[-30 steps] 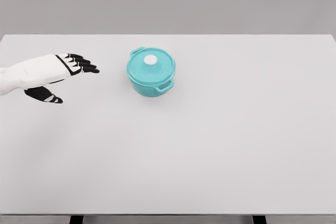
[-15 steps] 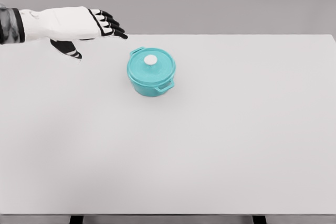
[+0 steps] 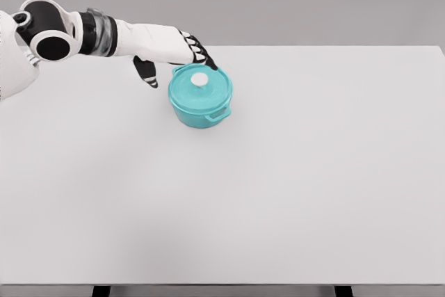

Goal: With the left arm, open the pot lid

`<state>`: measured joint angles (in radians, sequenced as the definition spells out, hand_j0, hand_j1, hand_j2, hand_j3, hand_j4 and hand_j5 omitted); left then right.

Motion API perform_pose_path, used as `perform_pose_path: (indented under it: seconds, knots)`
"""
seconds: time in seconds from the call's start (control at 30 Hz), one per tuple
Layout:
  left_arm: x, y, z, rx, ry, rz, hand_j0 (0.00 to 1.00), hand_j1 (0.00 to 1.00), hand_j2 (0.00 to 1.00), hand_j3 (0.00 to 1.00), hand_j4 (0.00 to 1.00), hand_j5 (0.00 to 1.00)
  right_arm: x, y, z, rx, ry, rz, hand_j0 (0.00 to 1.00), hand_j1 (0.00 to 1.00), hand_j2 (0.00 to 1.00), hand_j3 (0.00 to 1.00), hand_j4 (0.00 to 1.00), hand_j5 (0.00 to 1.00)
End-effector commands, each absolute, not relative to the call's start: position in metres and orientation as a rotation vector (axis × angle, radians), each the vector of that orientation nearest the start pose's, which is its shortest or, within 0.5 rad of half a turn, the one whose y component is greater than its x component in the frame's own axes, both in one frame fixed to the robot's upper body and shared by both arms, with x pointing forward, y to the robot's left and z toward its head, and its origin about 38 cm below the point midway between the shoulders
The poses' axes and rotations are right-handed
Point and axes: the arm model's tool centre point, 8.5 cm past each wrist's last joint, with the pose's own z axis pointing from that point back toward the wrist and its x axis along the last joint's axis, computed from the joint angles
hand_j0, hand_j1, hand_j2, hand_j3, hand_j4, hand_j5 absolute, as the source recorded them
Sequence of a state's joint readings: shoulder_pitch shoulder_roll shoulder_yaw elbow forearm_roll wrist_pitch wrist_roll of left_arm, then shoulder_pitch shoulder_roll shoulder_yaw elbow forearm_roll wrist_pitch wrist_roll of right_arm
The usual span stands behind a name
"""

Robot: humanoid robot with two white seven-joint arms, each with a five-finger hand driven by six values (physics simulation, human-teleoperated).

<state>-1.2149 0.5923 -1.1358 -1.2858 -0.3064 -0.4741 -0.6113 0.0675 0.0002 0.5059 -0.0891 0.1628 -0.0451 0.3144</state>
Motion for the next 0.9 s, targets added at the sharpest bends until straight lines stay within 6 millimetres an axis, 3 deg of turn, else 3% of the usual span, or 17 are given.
perform_pose_path:
  seconds: [0.0,0.5,0.87]
  knots:
    - [0.504,0.160,0.285,-0.533,1.709,3.089,1.00,1.00,1.00,1.00,1.00,1.00,-0.028,-0.233,-0.261,0.273,0.066,0.669,1.00,1.00,1.00,1.00,1.00,1.00]
    - [0.511,0.139,0.259,-0.597,1.645,3.222,0.98,0.98,0.98,0.98,0.98,0.98,-0.028,-0.233,-0.261,0.273,0.066,0.669,1.00,1.00,1.00,1.00,1.00,1.00]
    - [0.520,0.136,0.249,-0.635,1.620,3.250,0.87,0.87,0.87,0.87,0.87,0.87,-0.028,-0.233,-0.261,0.271,0.067,0.668,1.00,1.00,1.00,1.00,1.00,1.00]
